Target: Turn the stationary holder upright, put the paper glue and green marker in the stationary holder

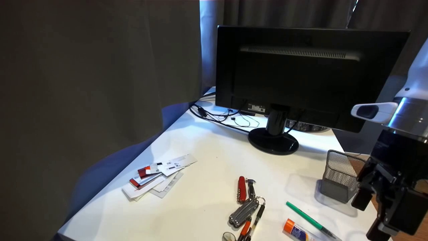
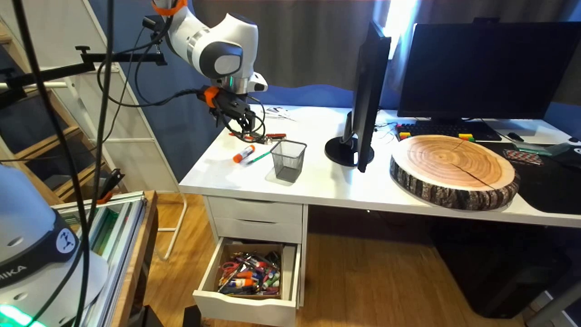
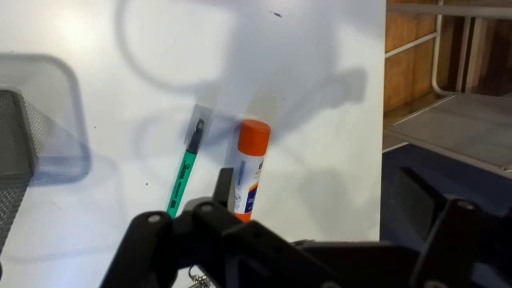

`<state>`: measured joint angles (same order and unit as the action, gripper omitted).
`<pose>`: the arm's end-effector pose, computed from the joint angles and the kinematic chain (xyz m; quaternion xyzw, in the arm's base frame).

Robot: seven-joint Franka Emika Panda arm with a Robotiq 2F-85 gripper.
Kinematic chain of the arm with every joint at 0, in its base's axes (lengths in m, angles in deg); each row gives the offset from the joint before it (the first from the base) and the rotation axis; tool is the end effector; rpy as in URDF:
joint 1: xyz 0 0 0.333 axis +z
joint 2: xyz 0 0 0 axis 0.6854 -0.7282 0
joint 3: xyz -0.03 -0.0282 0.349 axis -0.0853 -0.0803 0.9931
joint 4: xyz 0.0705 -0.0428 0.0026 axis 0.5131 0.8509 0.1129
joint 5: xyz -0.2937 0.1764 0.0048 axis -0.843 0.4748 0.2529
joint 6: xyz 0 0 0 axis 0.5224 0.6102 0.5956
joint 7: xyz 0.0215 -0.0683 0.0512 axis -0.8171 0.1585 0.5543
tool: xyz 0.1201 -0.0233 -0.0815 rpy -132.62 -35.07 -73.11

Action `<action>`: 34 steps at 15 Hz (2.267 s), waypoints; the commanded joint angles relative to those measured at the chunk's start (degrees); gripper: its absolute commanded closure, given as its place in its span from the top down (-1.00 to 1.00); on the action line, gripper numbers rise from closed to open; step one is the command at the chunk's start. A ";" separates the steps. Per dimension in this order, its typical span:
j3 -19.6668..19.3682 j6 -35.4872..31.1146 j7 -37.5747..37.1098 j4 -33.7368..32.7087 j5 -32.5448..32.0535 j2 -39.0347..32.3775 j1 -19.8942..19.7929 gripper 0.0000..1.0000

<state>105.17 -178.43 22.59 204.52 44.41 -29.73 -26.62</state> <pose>0.3569 0.3836 0.2408 -0.8751 -0.4592 0.0238 0.1511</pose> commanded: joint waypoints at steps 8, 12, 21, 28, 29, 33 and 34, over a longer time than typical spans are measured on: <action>4.25 -12.22 5.01 -1.37 -1.97 -13.67 -6.92 1.00; 4.24 -15.17 2.52 -2.33 -5.09 -16.81 -6.25 1.00; -0.29 -21.37 -3.88 -4.29 -13.81 -20.68 -1.73 0.73; -2.53 -23.60 -7.08 -4.31 -15.95 -20.20 -0.24 -0.32; -2.23 -23.33 -7.34 -4.22 -15.95 -19.62 -0.72 -0.44; -0.60 -21.31 -8.14 -3.17 -15.46 -16.40 -2.83 -0.85; 0.20 -20.32 -8.24 -2.79 -15.24 -15.41 -3.62 -0.85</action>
<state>103.68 -201.15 16.79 200.36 30.42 -48.42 -28.28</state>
